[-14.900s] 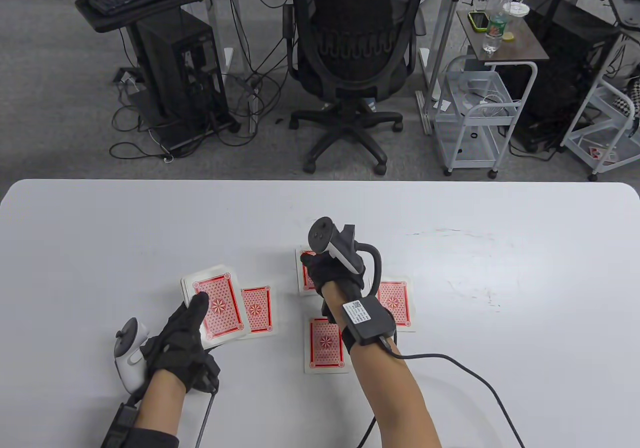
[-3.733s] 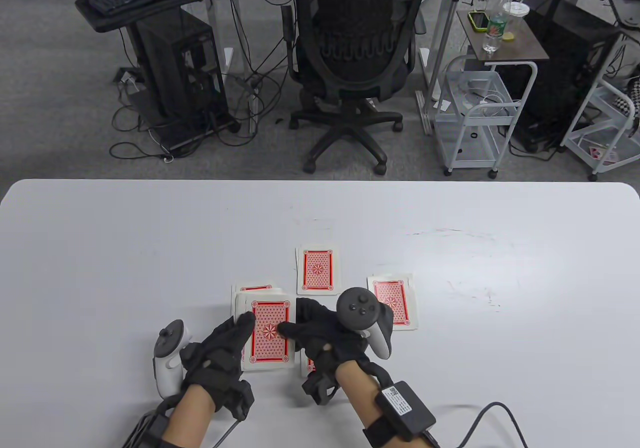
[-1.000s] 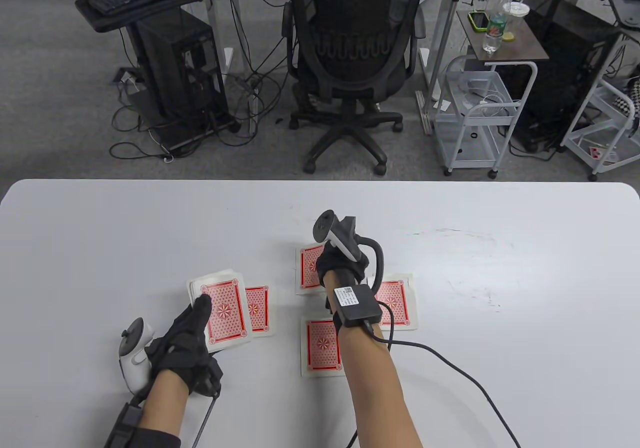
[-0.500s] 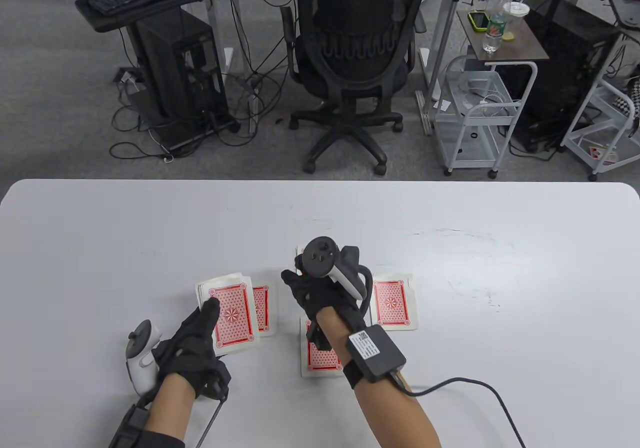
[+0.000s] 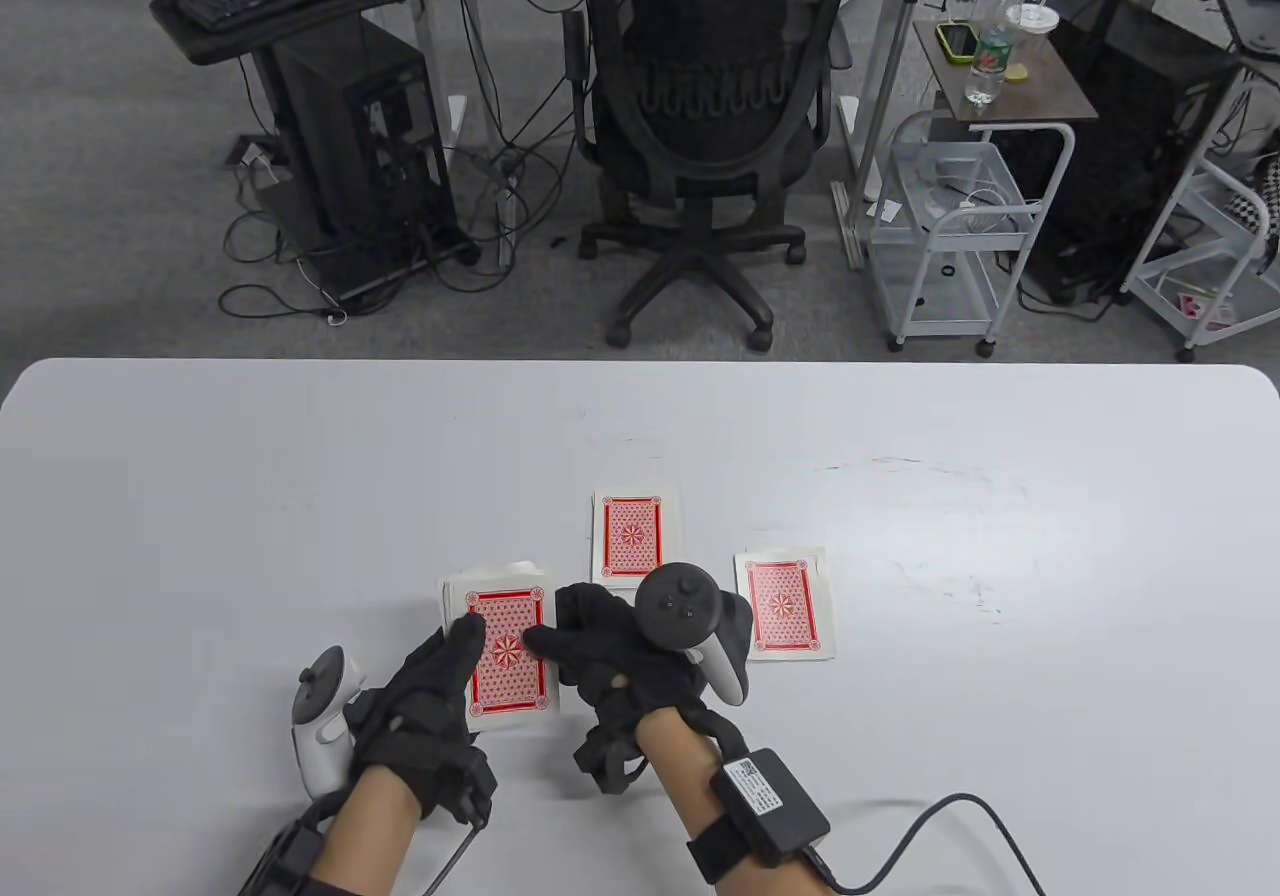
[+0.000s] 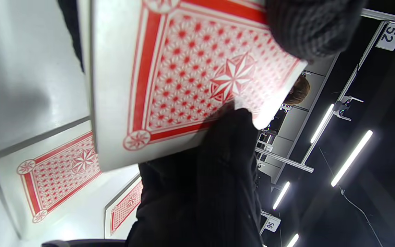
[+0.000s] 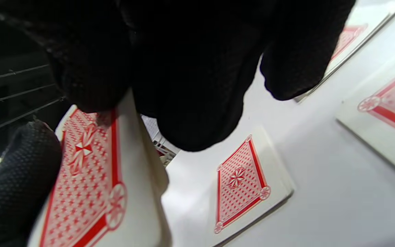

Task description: Four-player card dealing with fan arrangement

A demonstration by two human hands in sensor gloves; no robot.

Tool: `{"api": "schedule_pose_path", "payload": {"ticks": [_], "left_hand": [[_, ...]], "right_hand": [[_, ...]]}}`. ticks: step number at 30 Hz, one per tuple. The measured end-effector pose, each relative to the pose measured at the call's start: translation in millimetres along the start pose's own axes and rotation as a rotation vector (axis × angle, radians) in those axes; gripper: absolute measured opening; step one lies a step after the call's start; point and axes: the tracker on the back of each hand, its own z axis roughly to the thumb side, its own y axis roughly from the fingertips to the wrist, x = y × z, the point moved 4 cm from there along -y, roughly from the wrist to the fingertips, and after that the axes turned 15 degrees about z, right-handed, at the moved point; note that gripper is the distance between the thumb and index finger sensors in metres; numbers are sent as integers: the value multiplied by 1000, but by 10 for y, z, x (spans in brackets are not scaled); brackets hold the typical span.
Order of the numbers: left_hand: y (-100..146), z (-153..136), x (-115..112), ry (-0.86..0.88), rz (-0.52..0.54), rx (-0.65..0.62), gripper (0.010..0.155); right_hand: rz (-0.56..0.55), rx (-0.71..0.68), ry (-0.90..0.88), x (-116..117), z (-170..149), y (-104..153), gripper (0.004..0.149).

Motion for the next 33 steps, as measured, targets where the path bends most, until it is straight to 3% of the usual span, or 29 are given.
{"api": "schedule_pose_path", "payload": {"ticks": [6,10,13,15,20,23,28,33], "left_hand": [[-20,31,6,24,-15,1,49],[-50,39,97,5,21,0,49],[-72,36,134,-6,32,6,49],[-80,42,142,-4,29,7,49],[-81,55,145,5,25,6,49],[-85,58,167,5,31,6,49],[-111,42,200,32,26,22,49],[-109,45,213,15,34,14,49]], "right_hand": [[77,-7,-94,-134,-11,-12,57],[102,58,-92,-563,-66,35,59],[61,125,-34,-922,-205,88,59],[-11,224,48,-1232,-393,151,60],[-89,475,254,-1625,-876,215,62],[-108,597,333,-1699,-1148,222,63],[-135,838,676,-1655,-1372,198,66],[-149,873,790,-1613,-1301,205,68]]}}
